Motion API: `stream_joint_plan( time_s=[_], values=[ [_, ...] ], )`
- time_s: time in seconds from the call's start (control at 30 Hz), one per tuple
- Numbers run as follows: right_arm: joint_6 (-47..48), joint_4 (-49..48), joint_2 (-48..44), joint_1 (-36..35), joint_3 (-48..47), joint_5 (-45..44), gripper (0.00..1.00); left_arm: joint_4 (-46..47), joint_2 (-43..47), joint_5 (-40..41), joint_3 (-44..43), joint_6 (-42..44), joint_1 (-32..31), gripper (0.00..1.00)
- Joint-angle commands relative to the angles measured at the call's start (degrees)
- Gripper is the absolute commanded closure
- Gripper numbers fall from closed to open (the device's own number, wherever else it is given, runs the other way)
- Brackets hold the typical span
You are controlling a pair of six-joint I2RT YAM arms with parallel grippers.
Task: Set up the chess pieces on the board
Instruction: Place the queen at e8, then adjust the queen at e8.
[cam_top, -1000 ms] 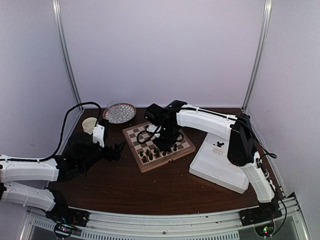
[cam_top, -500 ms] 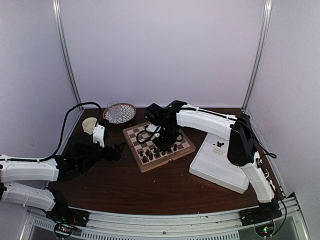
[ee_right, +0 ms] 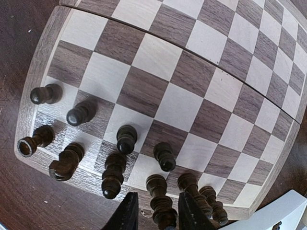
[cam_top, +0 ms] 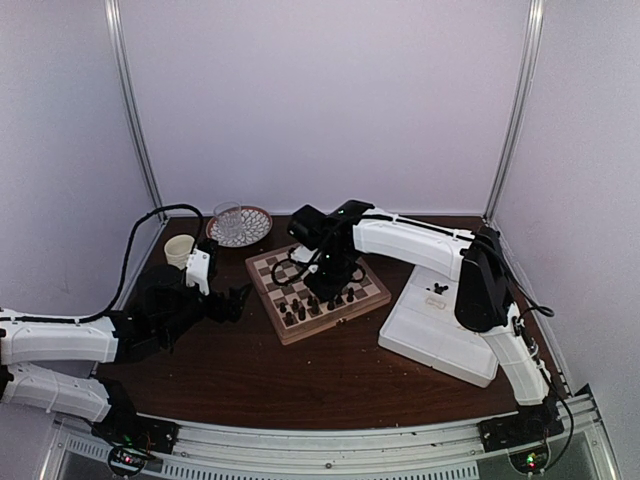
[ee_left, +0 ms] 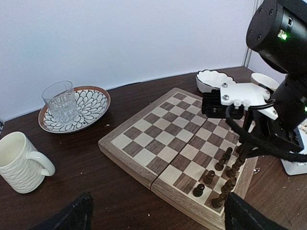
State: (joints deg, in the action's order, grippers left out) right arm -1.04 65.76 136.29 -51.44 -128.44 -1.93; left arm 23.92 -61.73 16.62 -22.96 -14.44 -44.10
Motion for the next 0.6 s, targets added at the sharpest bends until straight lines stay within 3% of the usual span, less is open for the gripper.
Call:
stream_joint_plan(
  time_s=[0.0, 0.13, 0.27, 0.4, 0.57],
  values=[
    [0.04, 0.12, -5.42, 0.29, -2.64, 0.28, 0.69, 2.64, -0.05, -0.8, -0.51, 0.81, -0.02, 0.05],
    [-0.1, -0.9, -11.28, 0.26, 0.17, -0.14, 0.68, 2.64, -0.01, -0.8, -0.51, 0.89, -0.02, 0.05],
    [-0.29, -6.49, -19.3, 0.22, 9.26, 1.68, 0.68, 2.47, -0.12, -0.72, -0.66, 0.6, -0.02, 0.05],
    [-0.87, -14.2, -28.48, 0.2, 23.09, 1.55, 0.69, 2.44, -0.18, -1.63, -0.84, 0.54, 0.01, 0.05],
    [-2.26, -31.42, -40.03, 0.33, 45.59, 3.82, 0.69, 1.99, -1.19, -6.88, -2.31, 1.16, -0.02, 0.05]
  ],
)
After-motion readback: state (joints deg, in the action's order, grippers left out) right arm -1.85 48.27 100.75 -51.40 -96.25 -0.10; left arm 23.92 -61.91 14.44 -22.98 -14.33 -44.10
